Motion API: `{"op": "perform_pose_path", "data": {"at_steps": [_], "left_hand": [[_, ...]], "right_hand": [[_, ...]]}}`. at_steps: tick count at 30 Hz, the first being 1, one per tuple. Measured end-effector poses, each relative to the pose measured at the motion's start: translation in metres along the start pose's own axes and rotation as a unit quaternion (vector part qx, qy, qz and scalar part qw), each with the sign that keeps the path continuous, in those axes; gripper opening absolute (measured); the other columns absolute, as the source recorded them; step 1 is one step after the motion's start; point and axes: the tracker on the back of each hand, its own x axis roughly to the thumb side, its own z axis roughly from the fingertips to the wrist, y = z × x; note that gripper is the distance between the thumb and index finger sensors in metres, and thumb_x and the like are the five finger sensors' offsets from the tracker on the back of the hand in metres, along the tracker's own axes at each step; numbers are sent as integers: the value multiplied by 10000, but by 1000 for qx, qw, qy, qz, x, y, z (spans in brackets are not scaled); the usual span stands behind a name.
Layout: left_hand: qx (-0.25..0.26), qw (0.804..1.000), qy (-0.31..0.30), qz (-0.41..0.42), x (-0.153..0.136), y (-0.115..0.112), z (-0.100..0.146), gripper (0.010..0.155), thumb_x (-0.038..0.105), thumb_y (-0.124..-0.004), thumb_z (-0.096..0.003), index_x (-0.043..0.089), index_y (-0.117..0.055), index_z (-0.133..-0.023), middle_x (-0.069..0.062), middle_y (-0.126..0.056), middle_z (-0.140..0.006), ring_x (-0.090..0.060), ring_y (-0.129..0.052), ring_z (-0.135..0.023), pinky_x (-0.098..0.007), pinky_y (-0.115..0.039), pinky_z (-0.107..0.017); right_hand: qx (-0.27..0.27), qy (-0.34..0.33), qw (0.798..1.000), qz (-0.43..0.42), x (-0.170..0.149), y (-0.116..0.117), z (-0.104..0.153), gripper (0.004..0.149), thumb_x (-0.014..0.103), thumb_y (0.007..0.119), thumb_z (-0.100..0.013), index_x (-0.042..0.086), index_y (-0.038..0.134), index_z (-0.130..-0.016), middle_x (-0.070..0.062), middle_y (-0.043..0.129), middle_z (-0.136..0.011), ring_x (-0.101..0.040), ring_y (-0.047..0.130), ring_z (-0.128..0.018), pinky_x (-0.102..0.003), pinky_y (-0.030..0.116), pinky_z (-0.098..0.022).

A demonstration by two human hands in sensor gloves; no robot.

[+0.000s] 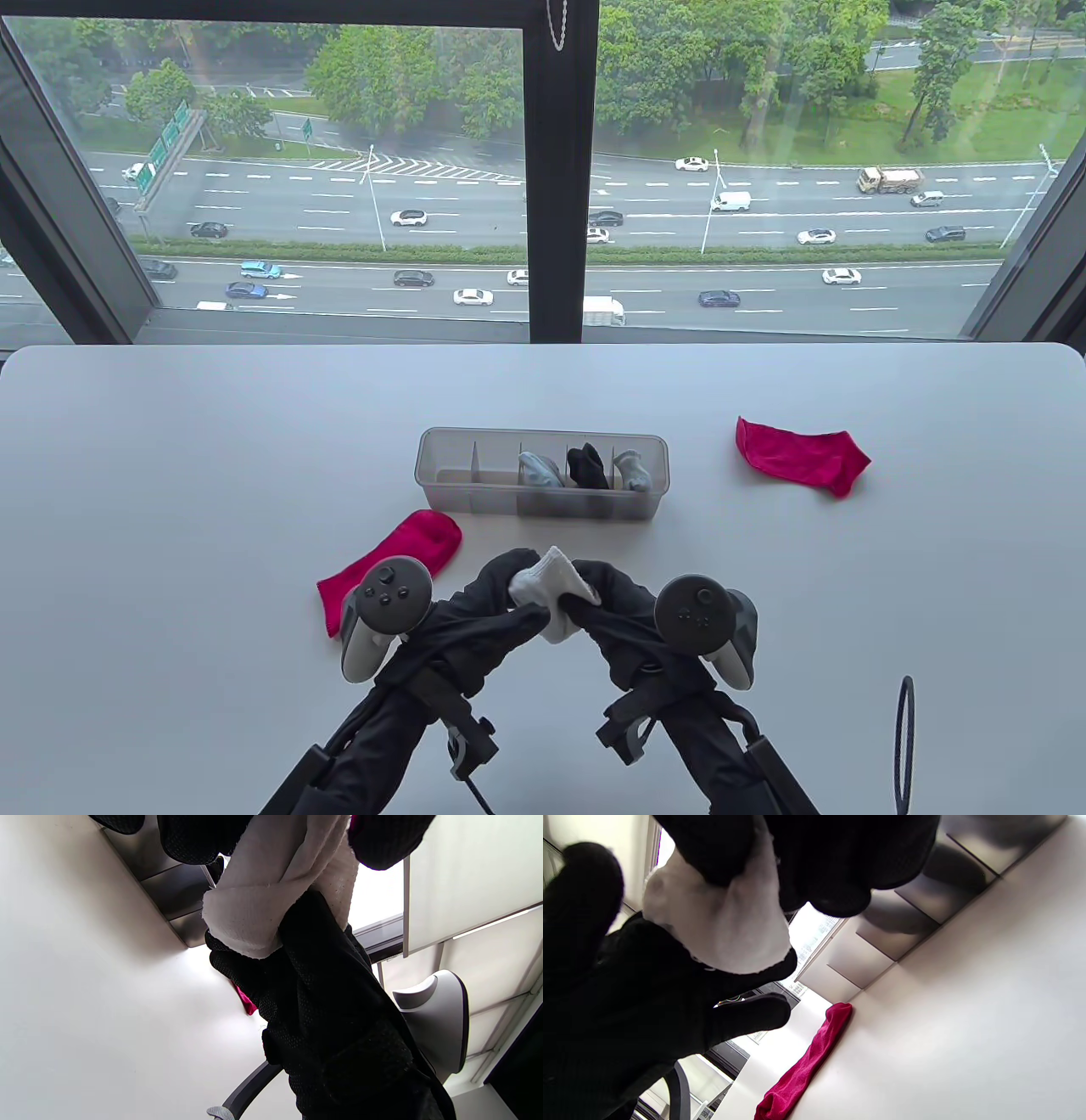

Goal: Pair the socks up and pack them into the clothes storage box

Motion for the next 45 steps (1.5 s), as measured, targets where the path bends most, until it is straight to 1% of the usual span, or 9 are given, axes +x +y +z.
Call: {"op": "perform_pose_path", "data": {"at_steps": [5,17,20,24,28,35,37,40,45], "left_hand": [[90,995,-20,22,1,4,4,529,244,-689,-565,89,-568,-1056,-264,-755,-994,-458,-890,-839,-629,-726,-661],[-41,999,-21,14,4,-1,0,535,327,-707,-552,122,-573,-1027,-210,-718,-1039,-474,-805,-914,-708,-617,-686],[25,999,2,-23,3,5,3,459,369,-748,-556,74,-717,-906,-234,-764,-997,-509,-815,-875,-703,-618,-679],[50,997,-20,-49,4,4,4,425,248,-687,-574,74,-709,-961,-249,-813,-938,-463,-890,-805,-657,-684,-662],[25,997,-31,-61,6,-2,1,449,207,-652,-563,81,-666,-994,-255,-790,-928,-450,-886,-786,-672,-683,-652],[97,995,-7,6,-5,11,7,447,342,-612,-603,40,-903,-757,-236,-966,-745,-472,-958,-644,-678,-705,-603],[97,995,-16,8,-7,13,7,473,356,-619,-599,64,-837,-901,-255,-902,-884,-497,-911,-744,-692,-669,-634],[-49,999,1,4,-4,3,1,657,444,-697,-578,124,-534,-1127,-301,-693,-1067,-541,-744,-916,-725,-570,-687],[40,998,-10,-40,2,3,3,396,306,-654,-563,126,-770,-896,-215,-845,-930,-484,-868,-795,-687,-658,-649]], "right_hand": [[49,16,998,-26,-3,13,0,722,428,756,-564,75,447,-1113,-200,685,-1020,-423,725,-923,-604,624,-703],[5,-6,999,47,-12,-6,3,423,295,754,-555,184,689,-959,-96,883,-840,-264,914,-750,-495,749,-656],[37,-8,998,49,-10,-2,1,425,304,766,-570,179,685,-968,-108,872,-853,-281,899,-768,-512,733,-664],[98,0,995,-28,-8,15,-1,736,439,749,-565,111,426,-1139,-202,707,-1045,-417,785,-905,-575,683,-682],[4,18,999,-46,-7,13,1,462,387,672,-591,187,649,-1008,-83,896,-839,-278,936,-745,-481,776,-628],[39,12,996,-80,-10,10,2,443,381,642,-603,190,663,-1002,-78,918,-804,-275,952,-716,-482,783,-614],[44,16,995,-86,-10,11,1,443,377,643,-605,186,656,-1004,-86,906,-820,-288,938,-735,-493,770,-626],[41,16,997,-67,-10,11,1,453,393,670,-603,168,680,-995,-91,920,-813,-294,947,-726,-495,775,-619],[81,13,995,-61,-11,14,-1,452,395,670,-593,168,705,-982,-112,925,-817,-318,944,-728,-512,769,-614]]}}
